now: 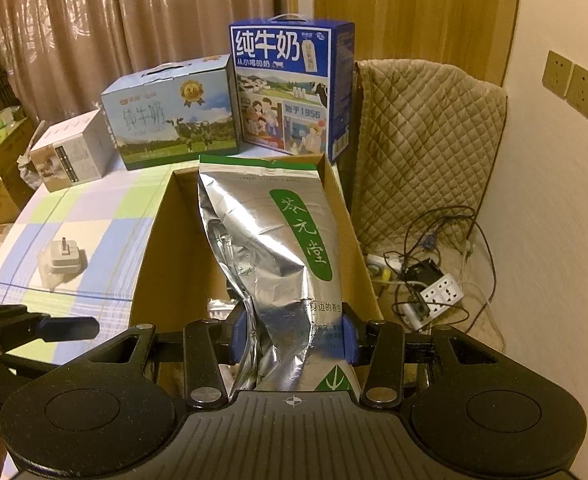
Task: Organize objects
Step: 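Open the left gripper to drop the hook pack while the right gripper drops the foil bag into the box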
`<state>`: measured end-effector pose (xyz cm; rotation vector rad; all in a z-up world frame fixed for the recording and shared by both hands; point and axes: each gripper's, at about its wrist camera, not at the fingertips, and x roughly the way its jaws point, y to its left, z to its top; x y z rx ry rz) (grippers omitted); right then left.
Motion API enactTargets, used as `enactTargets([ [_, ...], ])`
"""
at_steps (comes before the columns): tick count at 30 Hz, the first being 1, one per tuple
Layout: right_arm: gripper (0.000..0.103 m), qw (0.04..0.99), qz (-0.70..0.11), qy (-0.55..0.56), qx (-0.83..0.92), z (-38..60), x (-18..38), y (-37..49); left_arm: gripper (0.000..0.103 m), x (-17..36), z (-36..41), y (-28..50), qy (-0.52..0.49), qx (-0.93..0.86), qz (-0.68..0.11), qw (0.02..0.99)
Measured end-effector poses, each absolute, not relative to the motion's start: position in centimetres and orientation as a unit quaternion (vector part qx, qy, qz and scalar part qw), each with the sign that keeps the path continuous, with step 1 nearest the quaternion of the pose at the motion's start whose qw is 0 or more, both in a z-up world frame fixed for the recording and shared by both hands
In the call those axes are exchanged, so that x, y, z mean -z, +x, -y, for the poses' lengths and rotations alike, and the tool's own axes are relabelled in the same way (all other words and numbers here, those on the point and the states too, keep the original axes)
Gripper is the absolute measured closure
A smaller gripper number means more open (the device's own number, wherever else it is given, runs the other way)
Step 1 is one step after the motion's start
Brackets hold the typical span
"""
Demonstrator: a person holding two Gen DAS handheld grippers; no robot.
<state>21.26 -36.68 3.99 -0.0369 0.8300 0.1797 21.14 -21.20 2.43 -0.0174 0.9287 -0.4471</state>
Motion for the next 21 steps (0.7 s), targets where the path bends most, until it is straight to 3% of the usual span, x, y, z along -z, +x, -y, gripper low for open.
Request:
enactTargets([
  [3,0.058,0.915,-0.393,-0.014,-0.092,36.7,-4.1,21.8,0.035,-2.4,20.9,21.2,-0.010,0.211,-0.444,0.871],
  [4,0.050,0.917,-0.389,-0.007,-0.094,36.8,-4.2,22.0,0.035,-2.4,20.9,21.2,-0.010,0.210,-0.443,0.871],
  [7,0.043,0.924,-0.373,0.007,-0.090,37.3,-4.8,22.1,0.034,-2.5,20.5,21.2,-0.011,0.208,-0.442,0.872],
  [21,0.041,0.912,-0.400,0.012,-0.091,36.9,-3.2,20.1,0.032,-2.7,19.5,20.3,-0.017,0.204,-0.440,0.875],
])
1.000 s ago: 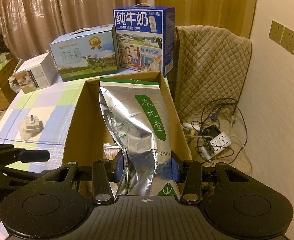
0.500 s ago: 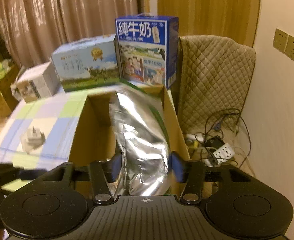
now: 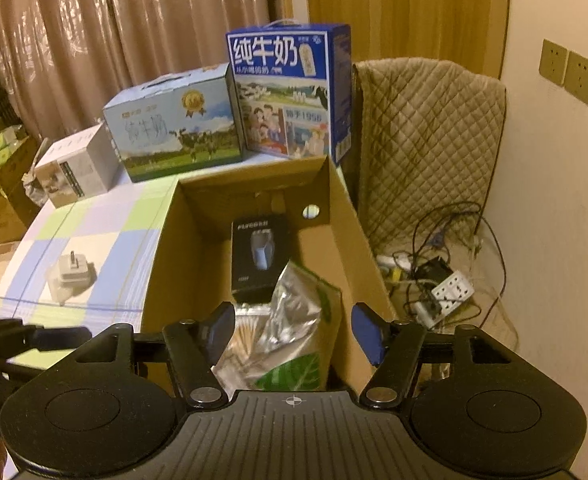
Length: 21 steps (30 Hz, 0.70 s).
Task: Organize objects
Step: 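Open the left gripper to drop the hook pack while the right gripper drops the foil bag into the box, then move both tools back over the table toward the white plug adapter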
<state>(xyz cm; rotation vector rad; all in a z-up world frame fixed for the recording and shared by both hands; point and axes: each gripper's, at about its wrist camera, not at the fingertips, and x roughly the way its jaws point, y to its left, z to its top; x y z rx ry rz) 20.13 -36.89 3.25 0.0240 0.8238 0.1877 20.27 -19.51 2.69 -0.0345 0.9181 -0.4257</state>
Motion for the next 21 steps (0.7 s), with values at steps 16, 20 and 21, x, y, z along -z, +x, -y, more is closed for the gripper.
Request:
enactTargets([
  [16,0.041,0.908,-0.407,-0.010,-0.101,33.9,-4.0,16.6,0.027,-4.6,16.1,18.0,-0.025,0.188,-0.422,0.886],
  [20,0.041,0.909,-0.403,-0.015,-0.106,32.7,-4.6,15.9,0.026,-5.0,14.9,17.3,-0.030,0.183,-0.418,0.889],
  [21,0.041,0.909,-0.402,-0.017,-0.108,32.4,-4.7,15.7,0.025,-5.1,14.6,17.1,-0.031,0.181,-0.417,0.890],
])
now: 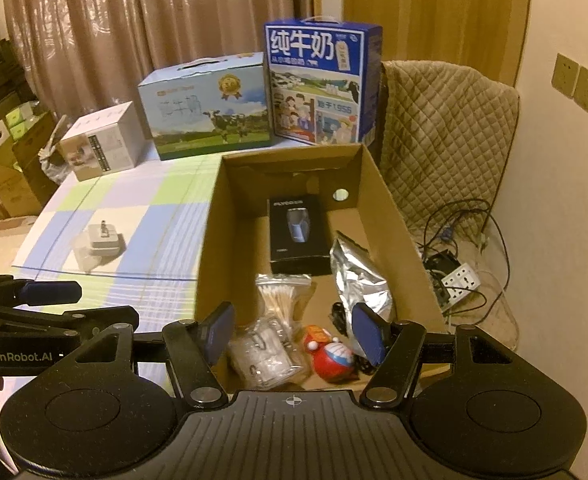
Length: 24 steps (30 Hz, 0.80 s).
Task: Organize objects
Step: 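Move both tools back over the table toward the white plug adapter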
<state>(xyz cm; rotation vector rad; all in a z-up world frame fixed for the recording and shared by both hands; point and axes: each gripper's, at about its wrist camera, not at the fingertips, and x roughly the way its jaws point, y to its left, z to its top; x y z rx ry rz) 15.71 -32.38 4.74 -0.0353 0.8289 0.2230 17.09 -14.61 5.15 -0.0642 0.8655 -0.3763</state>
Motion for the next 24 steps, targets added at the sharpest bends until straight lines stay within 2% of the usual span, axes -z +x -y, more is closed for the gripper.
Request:
enactTargets([
  [17,0.038,0.907,-0.393,-0.036,-0.144,26.9,-5.8,13.7,0.015,-6.7,8.6,14.5,-0.047,0.150,-0.394,0.906],
  [24,0.029,0.905,-0.390,-0.039,-0.166,24.5,-5.3,12.8,0.008,-6.0,5.0,13.8,-0.058,0.127,-0.394,0.909],
])
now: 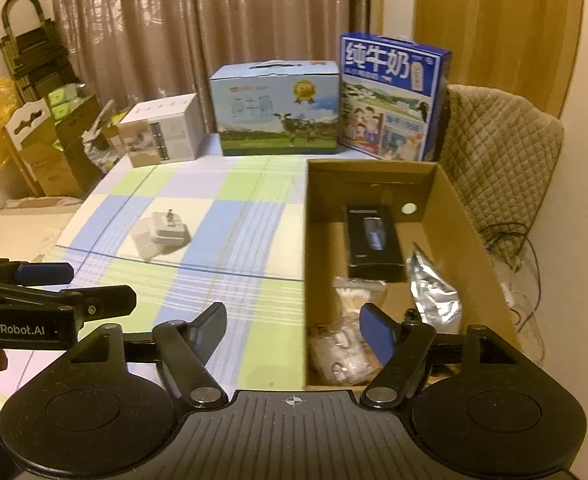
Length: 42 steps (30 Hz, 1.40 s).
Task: Organize objects
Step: 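Move both tools back over the table toward the white plug adapter, then grasp the white plug adapter with the right gripper while the left gripper grasps the clear cup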
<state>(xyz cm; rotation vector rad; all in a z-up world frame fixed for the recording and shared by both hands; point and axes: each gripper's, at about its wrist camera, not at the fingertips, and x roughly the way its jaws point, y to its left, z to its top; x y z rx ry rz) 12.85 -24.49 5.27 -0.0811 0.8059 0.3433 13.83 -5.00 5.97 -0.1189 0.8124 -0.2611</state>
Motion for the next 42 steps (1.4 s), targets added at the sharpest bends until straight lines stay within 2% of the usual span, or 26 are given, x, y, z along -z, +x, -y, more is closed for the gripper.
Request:
enactTargets([
  [7,0.024,0.899,-0.391,-0.034,-0.194,21.9,-4.1,12.5,0.001,-4.3,0.6,13.3,-0.065,0.086,-0.399,0.911],
  [18,0.022,0.887,-0.397,-0.036,-0.232,17.8,-1.4,13.6,0.001,-1.8,-6.0,14.4,-0.066,0.019,-0.400,0.914],
  [32,0.022,0.878,-0.403,-0.049,-0.253,13.2,2.9,20.1,0.001,3.6,-9.9,20.5,-0.020,-0.026,-0.416,0.909],
  [42,0.022,0.859,-0.409,-0.069,-0.300,8.5,6.3,26.4,0.001,7.8,-11.3,26.9,0.047,0.065,-0.412,0.908],
])
